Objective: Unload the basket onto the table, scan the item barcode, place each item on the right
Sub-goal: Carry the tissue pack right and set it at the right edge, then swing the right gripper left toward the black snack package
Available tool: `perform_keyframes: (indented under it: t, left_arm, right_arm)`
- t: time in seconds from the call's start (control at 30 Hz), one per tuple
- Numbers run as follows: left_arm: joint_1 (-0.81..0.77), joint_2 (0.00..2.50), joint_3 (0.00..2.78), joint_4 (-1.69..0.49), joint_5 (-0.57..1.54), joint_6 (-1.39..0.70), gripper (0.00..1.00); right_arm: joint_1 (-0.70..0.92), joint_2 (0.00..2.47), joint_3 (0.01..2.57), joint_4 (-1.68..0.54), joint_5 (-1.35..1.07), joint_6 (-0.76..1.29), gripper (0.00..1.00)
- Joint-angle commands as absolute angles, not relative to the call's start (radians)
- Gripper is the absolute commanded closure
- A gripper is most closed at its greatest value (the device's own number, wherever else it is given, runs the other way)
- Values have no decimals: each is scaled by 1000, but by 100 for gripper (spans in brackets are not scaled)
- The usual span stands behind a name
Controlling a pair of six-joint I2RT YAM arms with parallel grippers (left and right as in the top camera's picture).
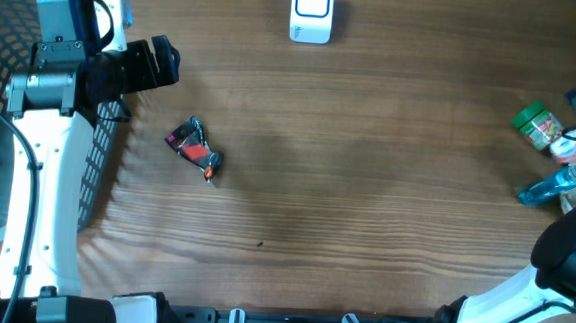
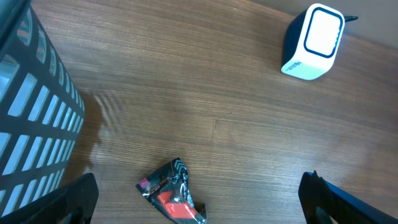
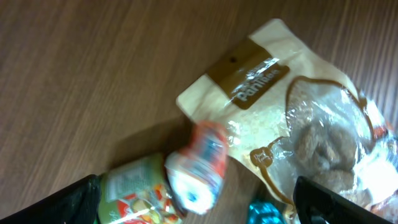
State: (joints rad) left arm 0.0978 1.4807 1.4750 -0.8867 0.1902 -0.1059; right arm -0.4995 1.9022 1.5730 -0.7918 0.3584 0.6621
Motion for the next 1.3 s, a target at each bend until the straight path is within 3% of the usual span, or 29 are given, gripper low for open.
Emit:
perform_keyframes:
  t: [0.0, 0.1, 0.23, 0.33, 0.53, 0.67, 0.9, 1.1, 1.27]
  left_arm:
    - [94, 1467, 1486, -884, 189, -86, 0]
    - [94, 1467, 1486, -884, 189, -86, 0]
    - [94, 1467, 1486, -884, 189, -86, 0]
    - [94, 1467, 1486, -884, 189, -86, 0]
    - [94, 1467, 1486, -884, 188, -85, 0]
    - [93, 1467, 1486, -884, 191, -87, 0]
    - [88, 1437, 1494, -883, 200, -84, 0]
    - [43, 1389, 1676, -1040, 155, -86, 0]
    - [36, 1387, 1856, -1175, 79, -158, 0]
  right_arm:
    - [-499, 1877, 1658, -798, 349, 603, 0]
    - [-499, 1794, 1834, -815, 336, 521, 0]
    - [-466, 1736, 2033, -961, 30, 448, 0]
    - [-355, 1725, 2043, -1088, -88, 448, 0]
    - [-88, 1766, 1980, -1156, -144, 378, 0]
    - [111, 1831, 1956, -1188, -372, -28, 0]
    - [250, 1900, 1799, -1165, -724, -360, 0]
    - [274, 1938, 1599, -1046, -864, -368, 0]
    - [432, 1940, 1588, -970, -836, -416, 0]
